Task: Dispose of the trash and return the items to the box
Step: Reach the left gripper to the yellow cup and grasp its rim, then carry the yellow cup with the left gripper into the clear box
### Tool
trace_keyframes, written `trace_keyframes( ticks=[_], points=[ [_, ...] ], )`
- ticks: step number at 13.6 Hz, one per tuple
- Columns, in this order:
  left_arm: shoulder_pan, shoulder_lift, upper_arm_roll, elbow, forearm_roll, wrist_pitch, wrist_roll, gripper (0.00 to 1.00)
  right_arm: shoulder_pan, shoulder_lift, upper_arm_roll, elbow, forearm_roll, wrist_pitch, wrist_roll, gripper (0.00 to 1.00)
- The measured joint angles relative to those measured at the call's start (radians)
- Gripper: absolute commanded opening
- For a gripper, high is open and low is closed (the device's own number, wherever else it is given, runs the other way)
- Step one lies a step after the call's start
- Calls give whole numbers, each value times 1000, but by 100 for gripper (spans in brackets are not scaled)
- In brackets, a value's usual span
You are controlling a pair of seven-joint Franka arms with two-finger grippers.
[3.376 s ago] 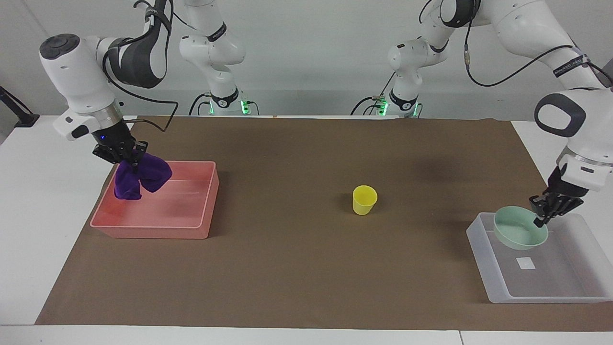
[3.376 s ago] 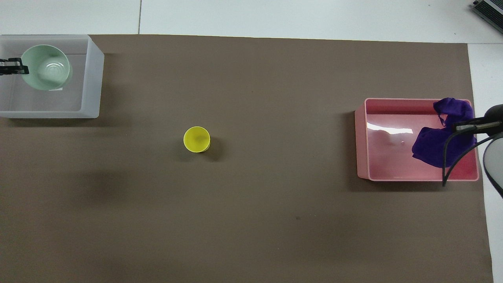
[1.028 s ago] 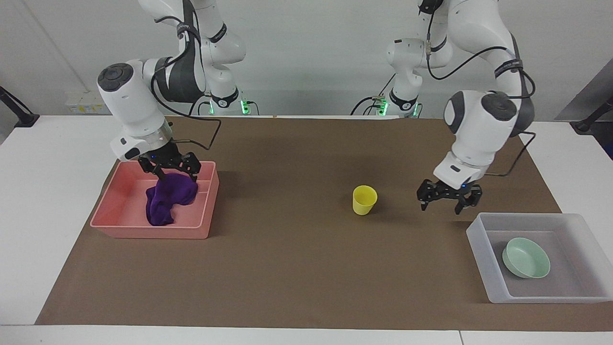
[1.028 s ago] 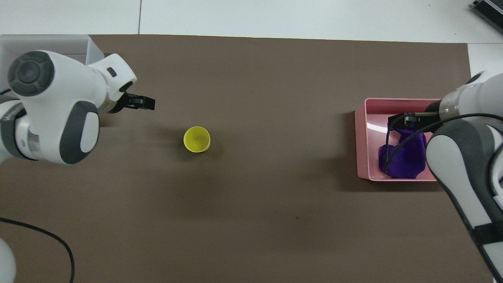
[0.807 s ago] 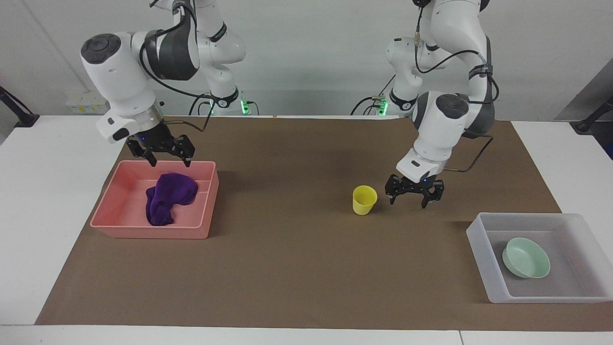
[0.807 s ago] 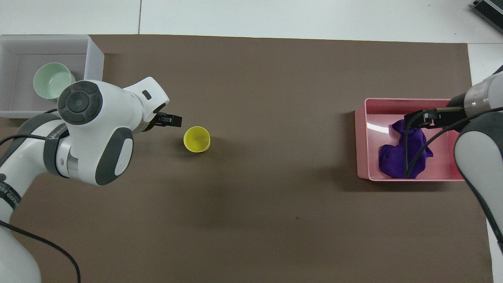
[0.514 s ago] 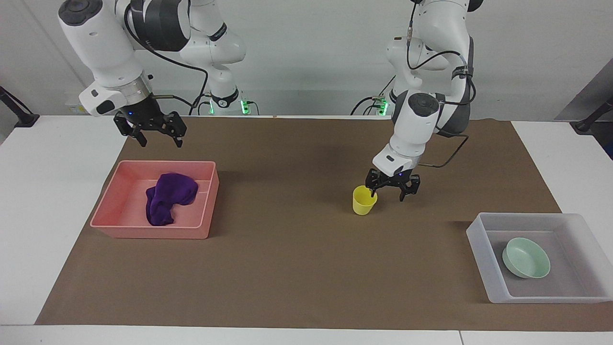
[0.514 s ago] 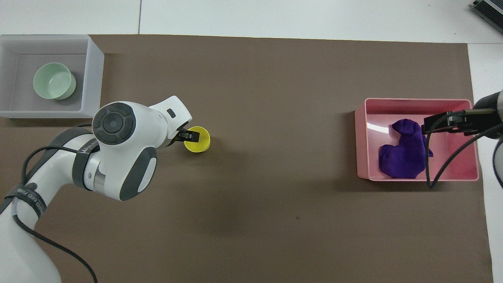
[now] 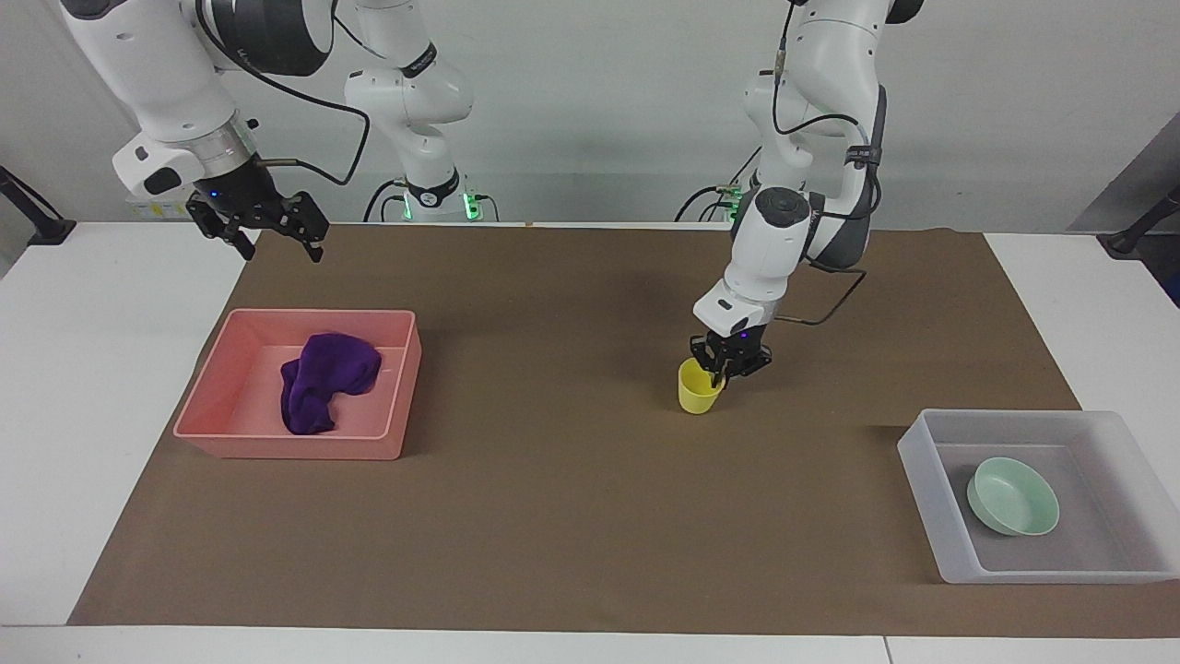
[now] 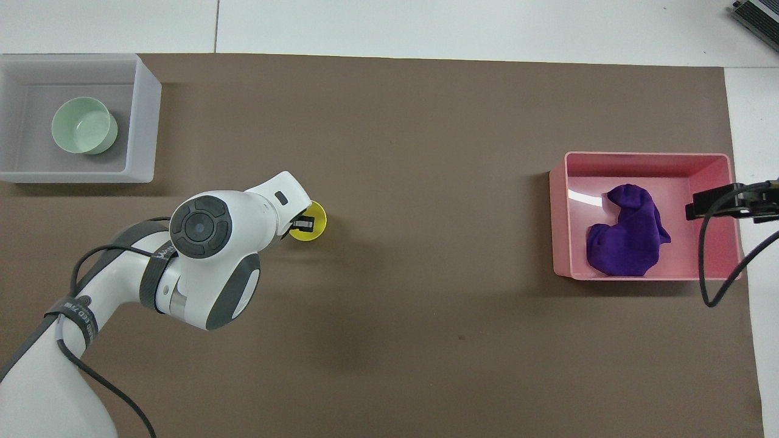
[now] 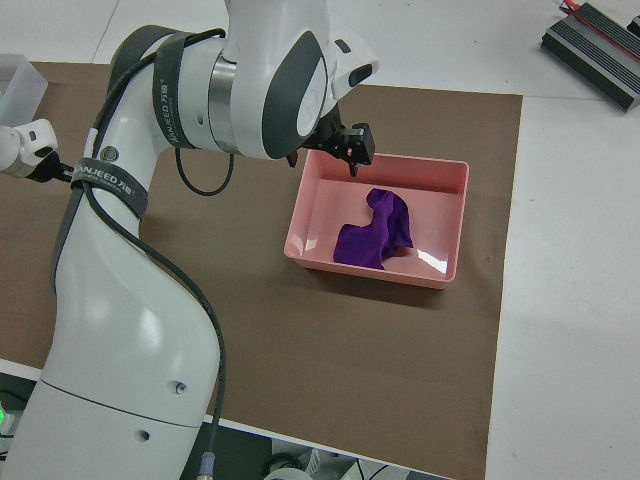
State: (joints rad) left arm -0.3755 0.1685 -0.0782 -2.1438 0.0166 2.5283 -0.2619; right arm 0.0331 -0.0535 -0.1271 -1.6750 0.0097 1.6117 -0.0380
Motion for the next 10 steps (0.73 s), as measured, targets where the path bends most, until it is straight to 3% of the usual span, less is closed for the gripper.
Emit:
trace_keyframes(
  ticks=[4, 7, 10],
  points=[
    [23, -13, 23, 57, 0, 8, 0, 0, 1, -35, 10, 16, 0, 0, 0, 100],
    [125, -38, 30, 116, 0, -19, 2, 0, 24, -38, 18, 49, 0, -1, 4, 100],
    [249, -37, 34, 237, 0, -146, 72, 0, 43, -37, 18, 48, 0, -4, 15, 100]
  ],
)
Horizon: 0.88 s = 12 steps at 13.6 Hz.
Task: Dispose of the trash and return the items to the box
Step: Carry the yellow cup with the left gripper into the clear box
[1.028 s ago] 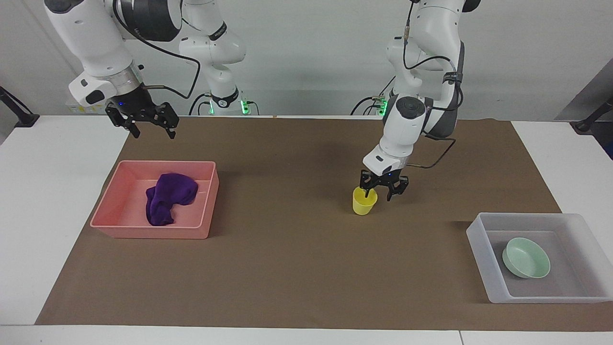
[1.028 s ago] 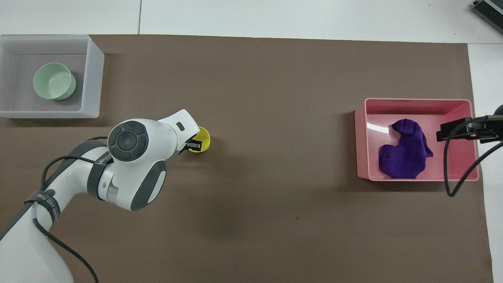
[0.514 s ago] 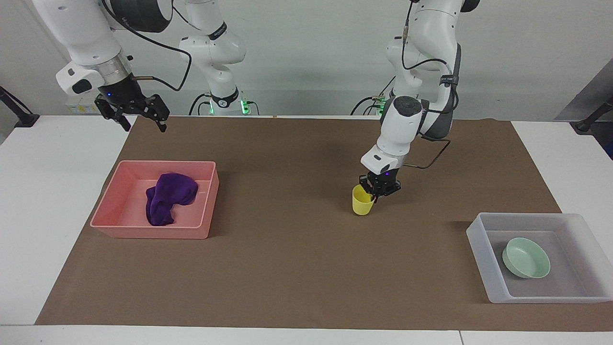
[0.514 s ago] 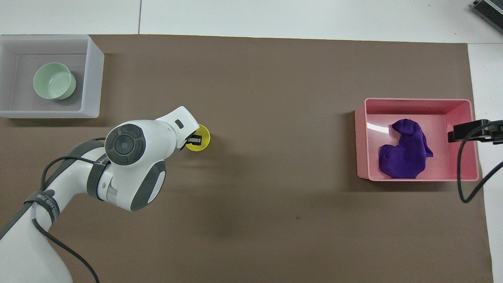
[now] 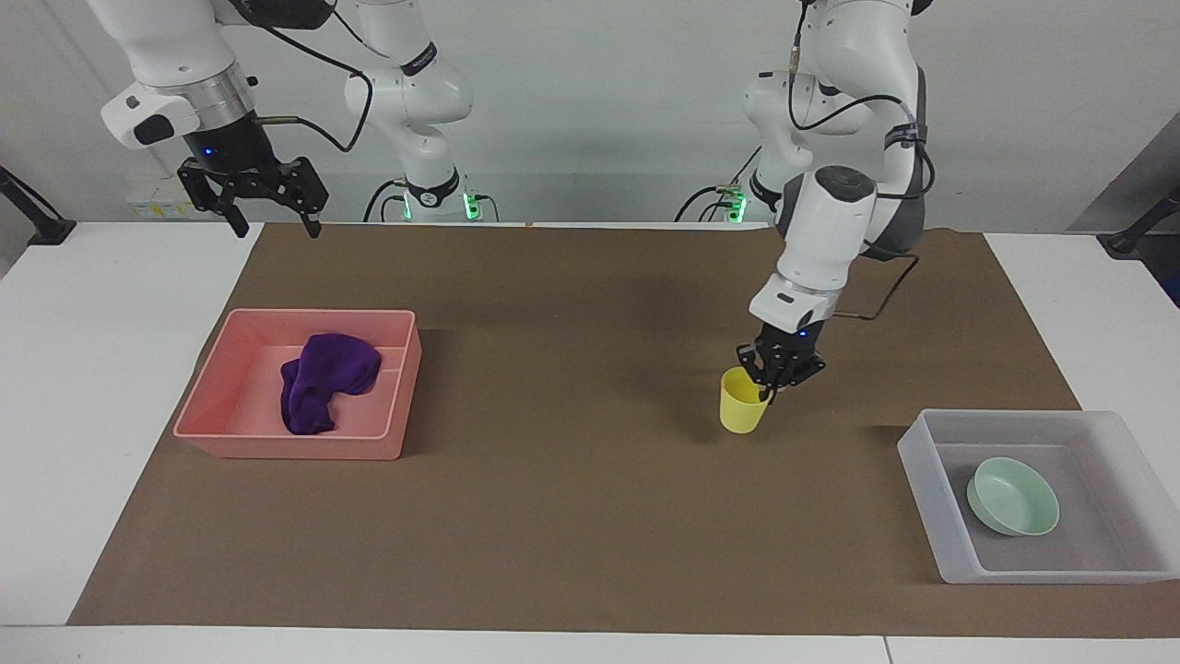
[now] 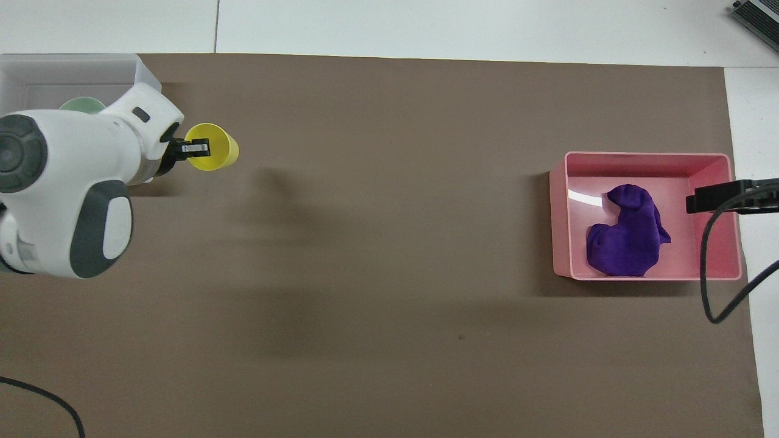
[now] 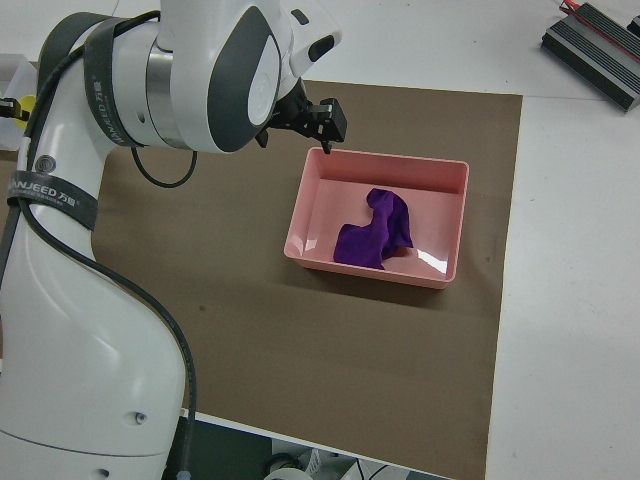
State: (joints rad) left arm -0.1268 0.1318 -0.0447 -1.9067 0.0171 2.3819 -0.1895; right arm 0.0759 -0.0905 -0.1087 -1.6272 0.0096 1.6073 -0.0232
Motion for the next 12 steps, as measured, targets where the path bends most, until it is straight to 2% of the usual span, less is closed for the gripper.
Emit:
trace_keyframes(
  ticks=[4, 8, 12],
  points=[
    [167, 49, 3, 127, 0, -72, 148, 0, -6, 0, -7, 0, 0, -2, 0, 100],
    [288, 184, 1, 343, 1, -197, 284, 0, -34, 2, -18, -10, 1, -7, 0, 100],
    [385, 330, -22, 468, 1, -213, 364, 0, -36, 1, -19, -23, 1, -10, 0, 100]
  ],
)
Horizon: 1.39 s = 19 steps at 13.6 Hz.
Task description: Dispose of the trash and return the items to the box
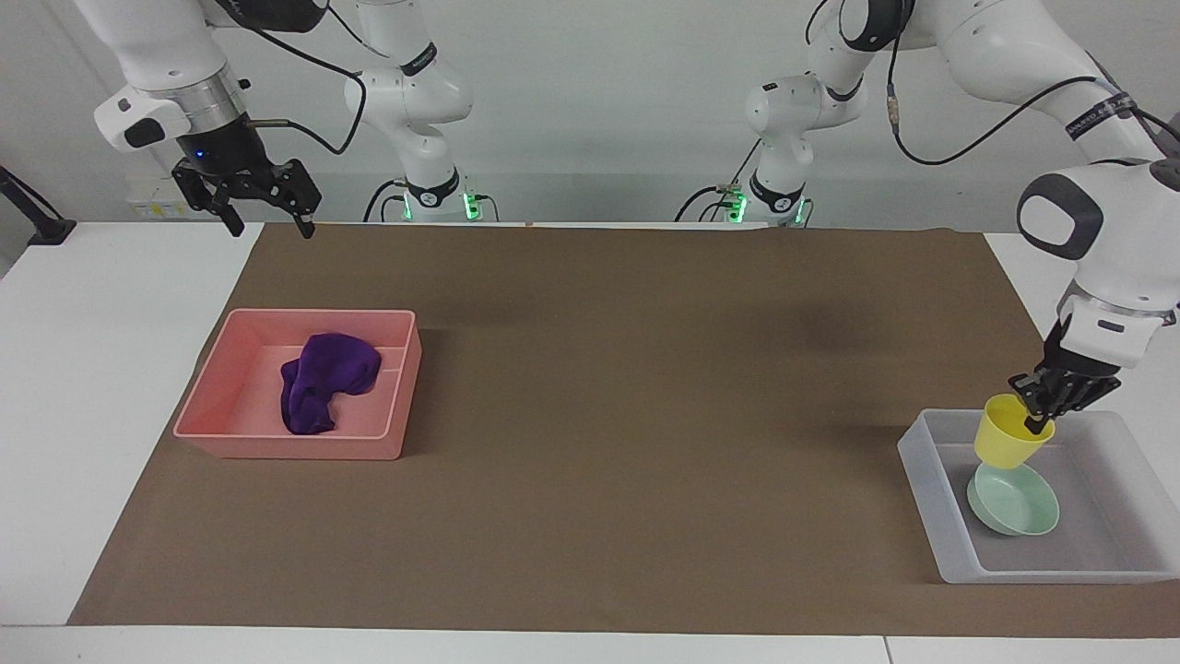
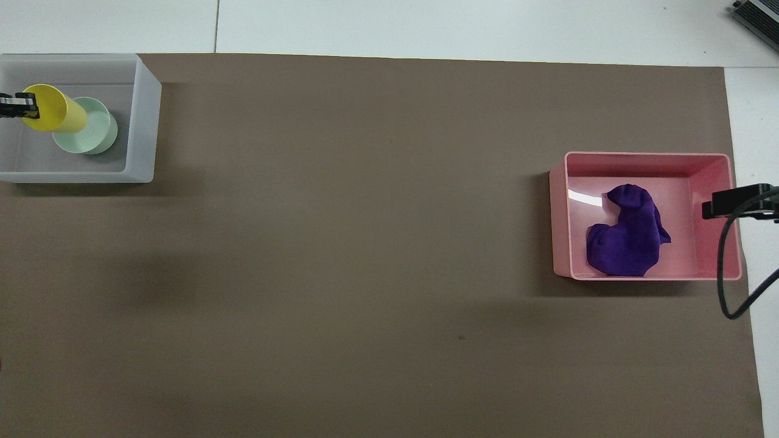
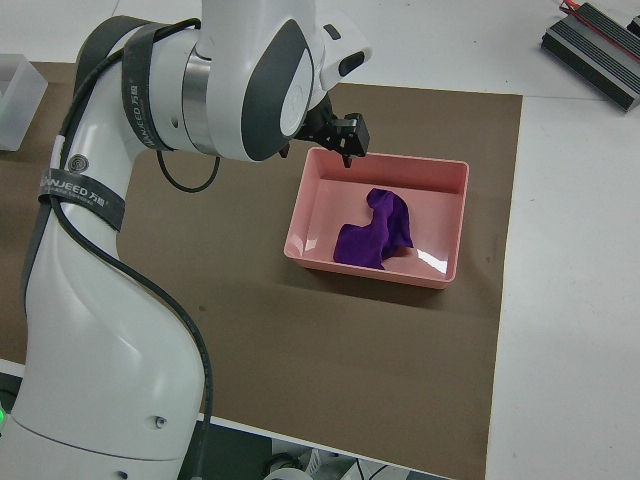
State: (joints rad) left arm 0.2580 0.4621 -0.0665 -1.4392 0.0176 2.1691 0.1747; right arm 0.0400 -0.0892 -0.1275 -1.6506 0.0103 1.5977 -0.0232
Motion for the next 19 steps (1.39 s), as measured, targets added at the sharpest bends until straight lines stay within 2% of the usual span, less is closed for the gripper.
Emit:
trace_keyframes(
  ticks=[2, 4, 13, 17, 18, 19],
  points=[
    [38, 67, -24, 56, 0, -21, 23, 0, 0, -1, 0, 0, 0, 0, 0, 100],
    [52, 102, -33, 81, -1, -28, 24, 0, 0, -1, 1, 0, 0, 0, 0, 100],
    [58, 139, -36, 80, -8, -19, 24, 0, 6, -8, 9, 0, 0, -5, 0, 100],
    [58, 145, -36, 78, -8, -13, 24, 7, 6, -9, 9, 0, 0, -5, 0, 100],
    [58, 145, -37, 77, -8, -13, 24, 14, 6, -9, 9, 0, 0, -5, 0, 100],
    [58, 145, -38, 77, -8, -13, 24, 26, 6, -9, 9, 0, 0, -5, 0, 100]
  ],
)
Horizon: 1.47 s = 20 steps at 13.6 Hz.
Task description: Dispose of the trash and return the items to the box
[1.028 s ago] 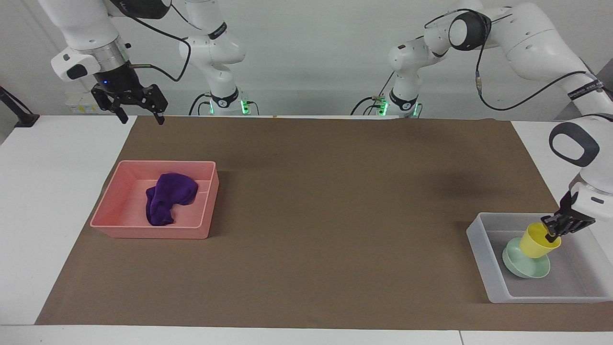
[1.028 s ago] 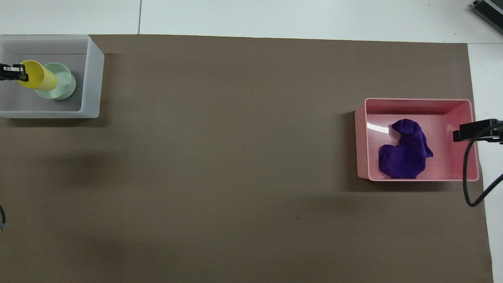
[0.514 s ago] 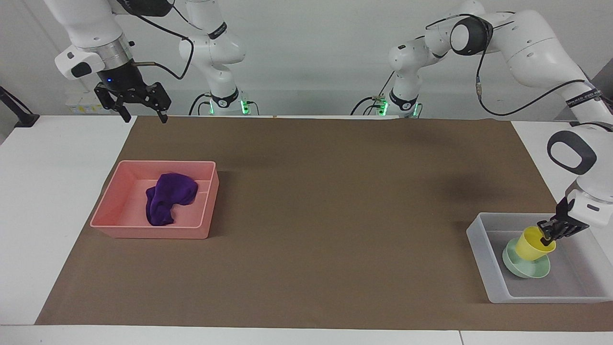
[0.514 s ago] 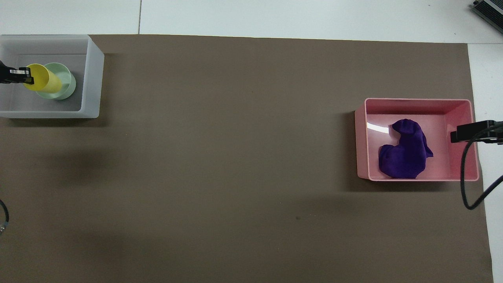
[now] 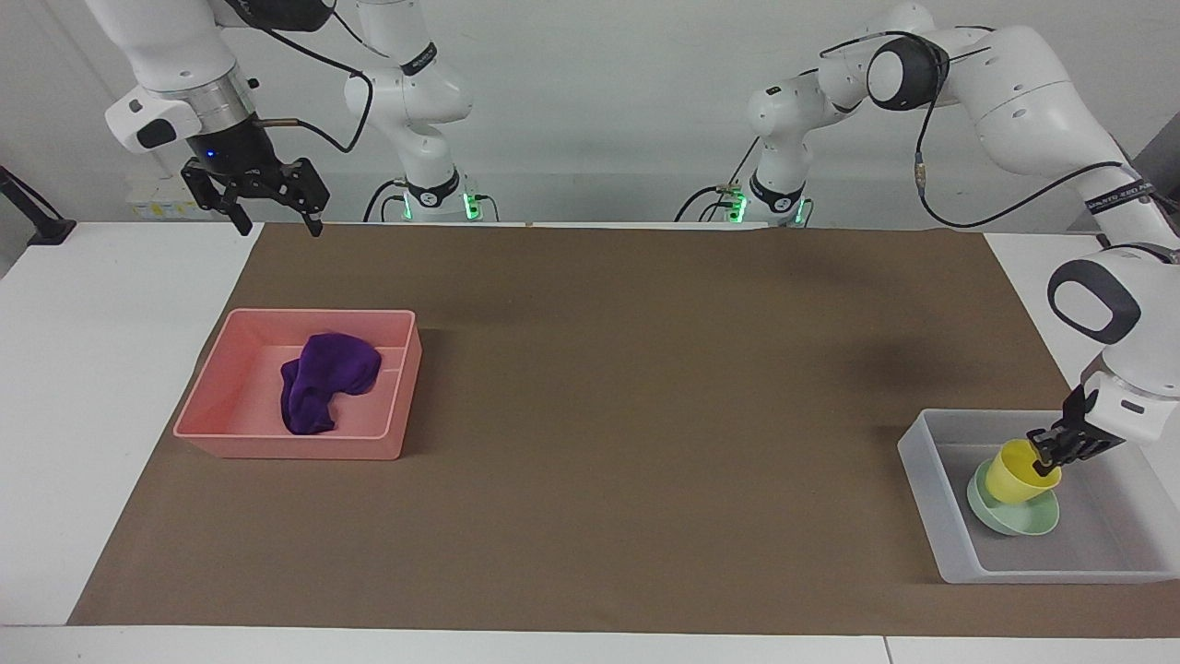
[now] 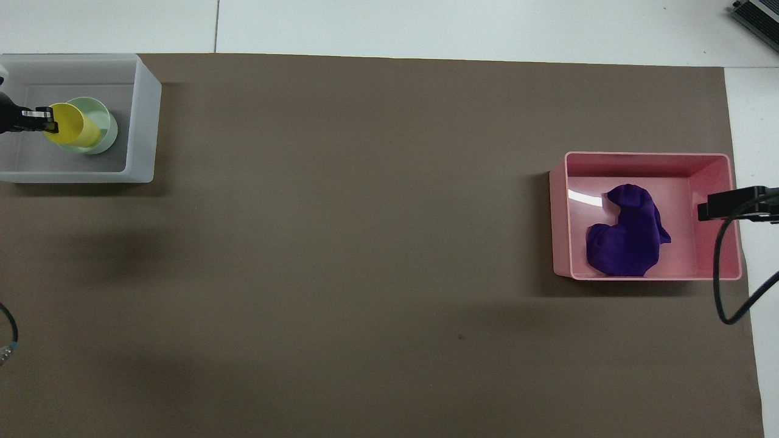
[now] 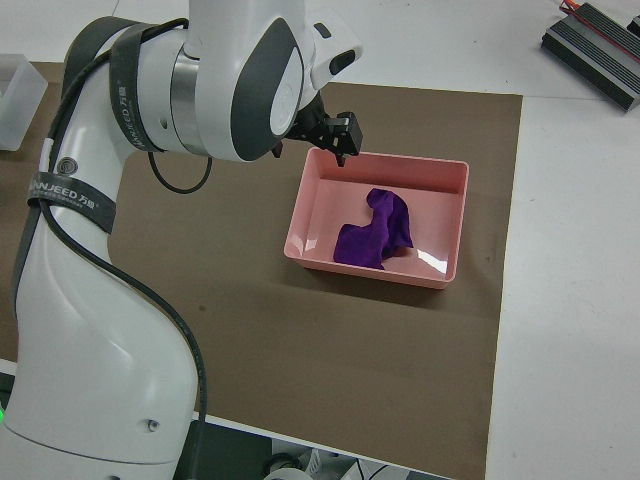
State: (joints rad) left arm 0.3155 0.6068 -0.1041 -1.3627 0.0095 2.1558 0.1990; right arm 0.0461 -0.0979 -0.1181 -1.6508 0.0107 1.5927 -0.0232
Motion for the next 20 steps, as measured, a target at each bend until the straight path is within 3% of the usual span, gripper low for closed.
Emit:
trace_keyframes(
  ticks=[1, 4, 7, 10, 13, 20],
  points=[
    [0, 0, 0, 0, 0, -1, 0, 40, 0, 0, 0, 0, 0, 0, 0, 100],
    [0, 0, 0, 0, 0, -34, 0, 46, 0, 0, 0, 0, 0, 0, 0, 100],
    [0, -2, -2, 9, 1, -76, 1, 99, 0, 0, 0, 0, 0, 0, 0, 100],
    [-17, -27, -15, 14, 26, -85, 8, 100, 0, 0, 0, 0, 0, 0, 0, 100],
    [-75, -100, -21, -4, 30, -93, 9, 100, 0, -1, 1, 0, 0, 0, 0, 100],
    [-258, -336, -24, -249, 30, -95, -78, 100, 1, -2, 2, -1, -4, 0, 0, 100]
  ],
)
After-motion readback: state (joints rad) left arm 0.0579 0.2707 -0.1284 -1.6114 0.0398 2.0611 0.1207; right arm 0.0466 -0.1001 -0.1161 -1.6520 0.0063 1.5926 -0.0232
